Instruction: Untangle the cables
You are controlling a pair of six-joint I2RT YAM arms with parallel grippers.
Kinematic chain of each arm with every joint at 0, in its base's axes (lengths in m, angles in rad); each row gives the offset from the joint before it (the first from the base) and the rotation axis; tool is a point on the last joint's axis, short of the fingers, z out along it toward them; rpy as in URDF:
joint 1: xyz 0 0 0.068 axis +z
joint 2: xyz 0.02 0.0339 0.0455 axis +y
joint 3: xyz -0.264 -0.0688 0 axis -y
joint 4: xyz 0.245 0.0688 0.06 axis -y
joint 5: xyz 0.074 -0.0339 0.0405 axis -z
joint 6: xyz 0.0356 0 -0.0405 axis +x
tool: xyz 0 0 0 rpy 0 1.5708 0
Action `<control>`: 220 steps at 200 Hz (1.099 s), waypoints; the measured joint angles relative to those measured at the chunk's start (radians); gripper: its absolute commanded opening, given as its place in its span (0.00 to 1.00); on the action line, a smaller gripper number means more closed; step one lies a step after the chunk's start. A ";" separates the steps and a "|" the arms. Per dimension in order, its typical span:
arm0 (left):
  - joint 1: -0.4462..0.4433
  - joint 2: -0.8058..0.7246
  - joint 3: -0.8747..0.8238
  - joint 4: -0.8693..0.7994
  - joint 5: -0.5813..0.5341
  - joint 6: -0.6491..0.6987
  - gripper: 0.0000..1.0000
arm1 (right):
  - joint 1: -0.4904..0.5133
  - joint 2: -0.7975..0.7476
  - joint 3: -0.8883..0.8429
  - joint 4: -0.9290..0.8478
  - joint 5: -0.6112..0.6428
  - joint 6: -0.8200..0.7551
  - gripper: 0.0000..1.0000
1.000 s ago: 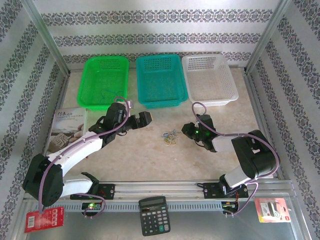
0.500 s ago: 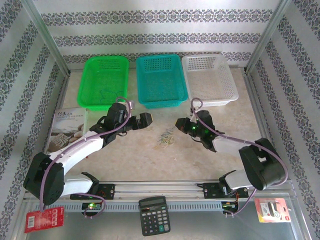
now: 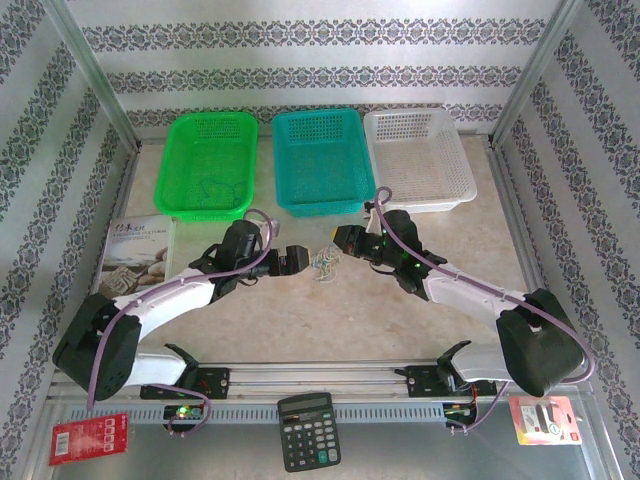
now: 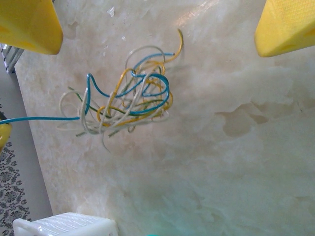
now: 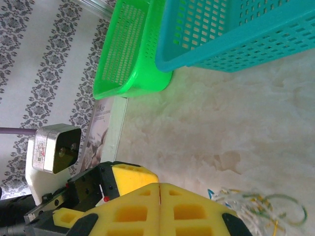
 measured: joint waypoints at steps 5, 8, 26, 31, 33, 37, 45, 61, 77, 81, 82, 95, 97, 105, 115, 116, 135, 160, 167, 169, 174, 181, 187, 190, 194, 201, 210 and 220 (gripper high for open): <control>-0.002 0.005 -0.001 0.005 0.003 0.000 1.00 | 0.002 0.000 0.002 -0.003 0.000 -0.001 0.00; -0.003 0.008 -0.001 0.007 0.006 0.000 1.00 | 0.001 0.000 0.003 -0.006 0.000 -0.002 0.00; -0.009 0.029 -0.001 0.032 0.018 0.003 1.00 | 0.006 -0.001 0.011 -0.016 0.003 -0.002 0.00; -0.012 0.034 -0.001 0.039 0.021 0.004 1.00 | 0.006 -0.002 0.013 -0.017 0.003 -0.001 0.00; -0.012 0.037 -0.001 0.042 0.023 0.004 1.00 | 0.008 -0.003 0.014 -0.017 0.003 -0.001 0.00; -0.014 0.042 -0.001 0.047 0.026 0.005 1.00 | 0.008 -0.005 0.015 -0.017 0.003 -0.001 0.00; -0.020 0.055 -0.001 0.053 0.032 0.007 1.00 | 0.013 -0.010 0.017 -0.018 0.003 -0.001 0.00; -0.031 0.077 -0.001 0.068 0.049 0.015 1.00 | 0.017 -0.024 0.021 -0.021 0.003 -0.001 0.00; -0.040 0.097 -0.001 0.090 0.067 0.022 1.00 | 0.021 -0.040 0.025 -0.028 0.003 -0.001 0.00; -0.043 0.101 -0.001 0.098 0.075 0.022 1.00 | 0.021 -0.043 0.026 -0.029 0.003 -0.001 0.00; -0.043 0.101 -0.001 0.100 0.075 0.023 1.00 | 0.021 -0.044 0.026 -0.029 0.003 -0.001 0.00; -0.047 0.114 -0.001 0.130 0.093 0.023 1.00 | 0.021 -0.054 0.032 -0.031 0.003 -0.001 0.00; -0.047 0.115 -0.001 0.133 0.094 0.023 1.00 | 0.021 -0.055 0.032 -0.031 0.003 -0.001 0.00; -0.050 0.122 -0.001 0.153 0.102 0.022 1.00 | 0.021 -0.060 0.034 -0.032 0.003 -0.001 0.00; -0.053 0.130 -0.001 0.174 0.109 0.023 1.00 | 0.021 -0.063 0.036 -0.034 0.002 0.000 0.00; -0.053 0.131 -0.001 0.177 0.111 0.023 1.00 | 0.021 -0.063 0.036 -0.035 0.002 0.000 0.00; -0.057 0.149 0.000 0.208 0.122 0.023 1.00 | 0.021 -0.064 0.039 -0.035 0.002 0.003 0.00; -0.060 0.174 0.003 0.230 0.127 0.023 0.98 | 0.021 -0.070 0.040 -0.035 0.002 0.007 0.00; -0.060 0.180 0.006 0.236 0.127 0.023 0.95 | 0.022 -0.074 0.040 -0.035 0.002 0.007 0.00; -0.060 0.182 0.007 0.238 0.127 0.023 0.94 | 0.024 -0.075 0.040 -0.035 0.002 0.008 0.00; -0.061 0.189 0.010 0.245 0.128 0.023 0.92 | 0.026 -0.078 0.040 -0.035 0.002 0.010 0.00; -0.063 0.197 0.014 0.253 0.129 0.023 0.88 | 0.027 -0.081 0.040 -0.035 0.002 0.011 0.00; -0.065 0.205 0.018 0.260 0.130 0.022 0.85 | 0.027 -0.084 0.040 -0.035 0.002 0.011 0.00; -0.066 0.208 0.020 0.263 0.131 0.026 0.84 | 0.027 -0.085 0.040 -0.035 0.002 0.012 0.00; -0.069 0.214 0.023 0.269 0.133 0.023 0.83 | 0.027 -0.087 0.040 -0.035 0.002 0.014 0.00; -0.072 0.222 0.026 0.280 0.135 0.023 0.81 | 0.027 -0.090 0.040 -0.035 0.002 0.014 0.00; -0.076 0.230 0.026 0.295 0.142 0.024 0.79 | 0.027 -0.090 0.040 -0.035 0.002 0.014 0.00; -0.080 0.236 0.026 0.309 0.149 0.021 0.75 | 0.027 -0.090 0.040 -0.035 0.002 0.015 0.00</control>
